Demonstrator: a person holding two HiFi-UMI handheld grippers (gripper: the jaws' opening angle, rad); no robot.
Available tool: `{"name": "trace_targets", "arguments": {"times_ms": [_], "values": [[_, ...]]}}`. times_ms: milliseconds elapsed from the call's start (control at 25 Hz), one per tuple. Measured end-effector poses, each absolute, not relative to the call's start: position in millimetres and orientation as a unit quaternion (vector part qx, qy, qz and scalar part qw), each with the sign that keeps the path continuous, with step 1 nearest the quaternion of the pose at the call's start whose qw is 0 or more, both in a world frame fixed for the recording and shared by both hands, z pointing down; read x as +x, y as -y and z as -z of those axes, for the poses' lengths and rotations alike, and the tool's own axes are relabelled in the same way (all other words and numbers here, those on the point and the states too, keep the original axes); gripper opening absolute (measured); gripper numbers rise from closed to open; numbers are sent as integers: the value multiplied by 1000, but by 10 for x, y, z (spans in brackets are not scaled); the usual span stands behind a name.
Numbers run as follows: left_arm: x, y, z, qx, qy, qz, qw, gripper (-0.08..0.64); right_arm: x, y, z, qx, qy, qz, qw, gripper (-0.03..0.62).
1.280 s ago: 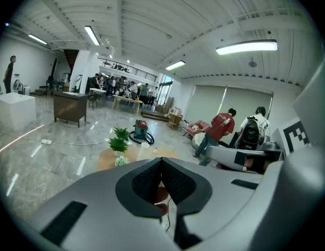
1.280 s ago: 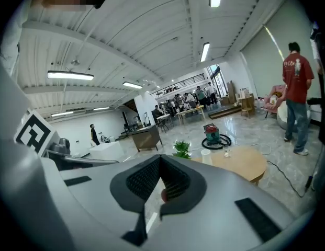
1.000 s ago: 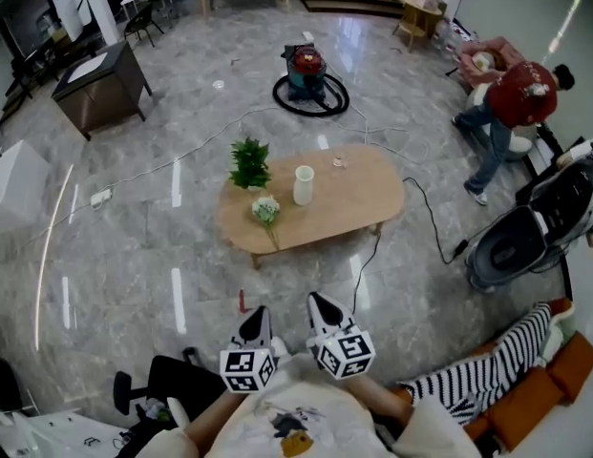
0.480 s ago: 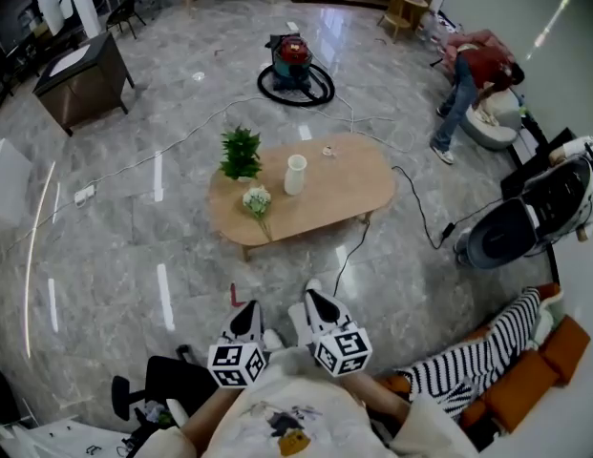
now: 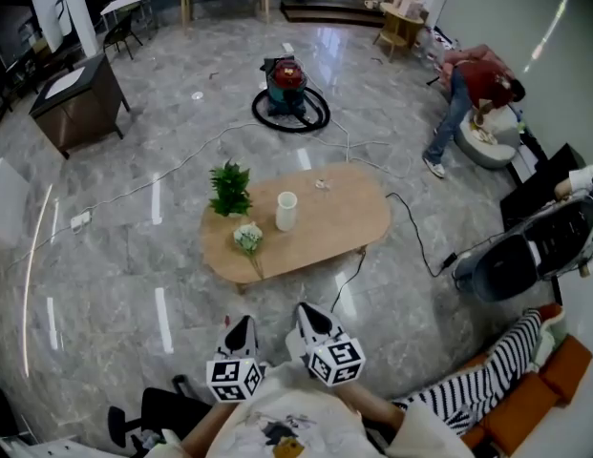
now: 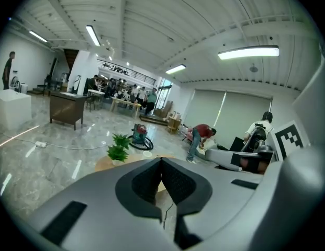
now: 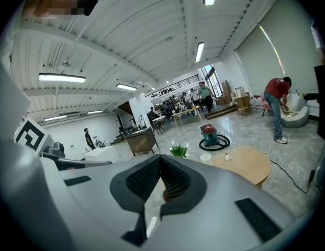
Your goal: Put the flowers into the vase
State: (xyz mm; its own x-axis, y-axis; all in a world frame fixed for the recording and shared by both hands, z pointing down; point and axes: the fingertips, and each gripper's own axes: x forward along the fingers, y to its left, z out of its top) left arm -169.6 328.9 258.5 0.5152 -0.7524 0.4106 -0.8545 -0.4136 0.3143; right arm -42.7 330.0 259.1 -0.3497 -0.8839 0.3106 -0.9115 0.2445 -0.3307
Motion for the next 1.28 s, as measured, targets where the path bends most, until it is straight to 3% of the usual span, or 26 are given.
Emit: {"name": "trace_targets", "arguments": {"times_ms": [600,1280], "values": [[-745,-1648,-2617,823,507,-134,217,-5,455,-1523,-2480,526,825,-206,28,5],[-923,-1095,-2974,770,553,-180,263,-5,255,-924,-2603,483,855,-181,64,5]]}}
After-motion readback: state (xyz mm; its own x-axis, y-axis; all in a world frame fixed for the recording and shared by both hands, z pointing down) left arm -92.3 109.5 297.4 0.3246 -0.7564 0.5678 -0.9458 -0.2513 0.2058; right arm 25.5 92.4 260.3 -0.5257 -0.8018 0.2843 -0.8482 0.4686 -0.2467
